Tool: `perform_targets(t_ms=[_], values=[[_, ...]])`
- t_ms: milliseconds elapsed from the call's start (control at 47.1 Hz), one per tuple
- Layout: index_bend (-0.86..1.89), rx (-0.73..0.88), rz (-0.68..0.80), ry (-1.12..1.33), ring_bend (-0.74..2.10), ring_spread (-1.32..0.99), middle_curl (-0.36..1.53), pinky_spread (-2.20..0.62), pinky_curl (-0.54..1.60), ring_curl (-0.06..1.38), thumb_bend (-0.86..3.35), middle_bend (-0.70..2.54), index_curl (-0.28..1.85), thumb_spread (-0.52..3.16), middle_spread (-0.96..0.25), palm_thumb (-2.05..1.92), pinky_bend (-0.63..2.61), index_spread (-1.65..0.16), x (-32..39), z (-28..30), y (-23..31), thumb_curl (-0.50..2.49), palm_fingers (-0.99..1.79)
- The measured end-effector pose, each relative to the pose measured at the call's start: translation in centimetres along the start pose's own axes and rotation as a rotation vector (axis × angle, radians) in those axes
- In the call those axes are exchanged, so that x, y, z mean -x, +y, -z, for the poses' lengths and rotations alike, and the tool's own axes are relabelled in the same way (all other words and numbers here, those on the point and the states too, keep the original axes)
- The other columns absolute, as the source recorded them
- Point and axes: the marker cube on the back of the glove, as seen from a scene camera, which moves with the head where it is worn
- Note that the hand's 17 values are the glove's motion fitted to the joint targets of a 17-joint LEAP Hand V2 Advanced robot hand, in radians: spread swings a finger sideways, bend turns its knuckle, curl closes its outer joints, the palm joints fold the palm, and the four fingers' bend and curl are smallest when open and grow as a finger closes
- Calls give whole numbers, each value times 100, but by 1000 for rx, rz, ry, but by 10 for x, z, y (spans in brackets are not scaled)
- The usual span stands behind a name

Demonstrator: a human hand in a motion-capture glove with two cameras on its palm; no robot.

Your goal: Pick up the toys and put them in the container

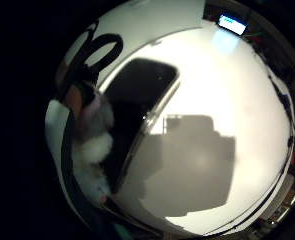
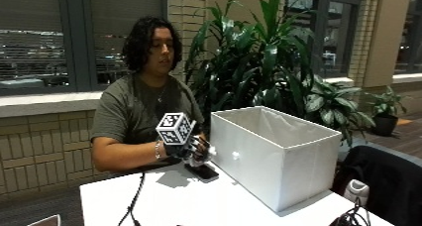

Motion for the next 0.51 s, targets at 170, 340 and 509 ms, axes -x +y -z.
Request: perform_targets(t_ms=[170, 340, 509], values=[[18, -283, -31, 28, 91, -35, 39, -31, 32, 35, 34, 59, 28, 105, -26, 70, 83, -31, 6, 130, 8, 53, 73], [18, -474, 85, 18, 93, -40, 43, -33, 33, 37, 30, 62, 31, 98, -32, 70, 85, -33, 65, 227, -13, 58, 71], [18, -471, 203, -89, 94, -41, 47, -34, 34, 39, 27, 62, 33, 93, -35, 69, 88, -34, 123, 282, -90, 63, 70]])
